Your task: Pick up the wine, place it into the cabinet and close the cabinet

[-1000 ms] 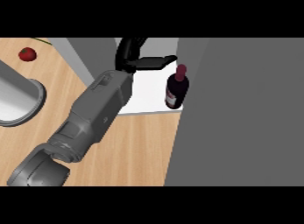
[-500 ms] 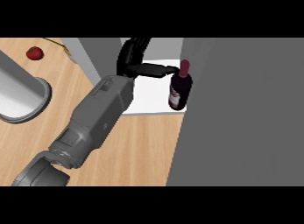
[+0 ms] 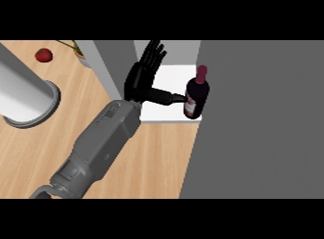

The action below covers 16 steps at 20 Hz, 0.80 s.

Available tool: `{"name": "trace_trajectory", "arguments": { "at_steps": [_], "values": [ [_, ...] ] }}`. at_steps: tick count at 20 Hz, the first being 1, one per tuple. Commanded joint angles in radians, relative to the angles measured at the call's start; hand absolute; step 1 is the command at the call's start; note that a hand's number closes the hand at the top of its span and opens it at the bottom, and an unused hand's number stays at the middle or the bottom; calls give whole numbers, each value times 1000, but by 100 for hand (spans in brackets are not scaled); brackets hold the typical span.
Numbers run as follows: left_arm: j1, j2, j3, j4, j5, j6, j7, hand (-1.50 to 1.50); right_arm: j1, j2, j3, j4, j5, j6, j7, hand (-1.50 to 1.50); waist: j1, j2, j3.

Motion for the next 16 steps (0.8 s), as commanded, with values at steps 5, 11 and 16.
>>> {"name": "trace_trajectory", "arguments": {
  "at_steps": [5, 11, 16],
  "values": [
    [266, 28, -100, -272, 2, 14, 36, -150, 69, -26, 32, -226, 5, -36, 81, -150, 25, -4, 0],
    [461, 39, -191, -555, -15, 89, 116, -150, 52, -33, 18, -208, 5, -46, 81, -150, 28, -2, 0],
    [630, 93, -200, -690, -5, 61, 97, -150, 50, -75, -21, -222, -20, -29, 95, -150, 13, 8, 0]
  ]
}}
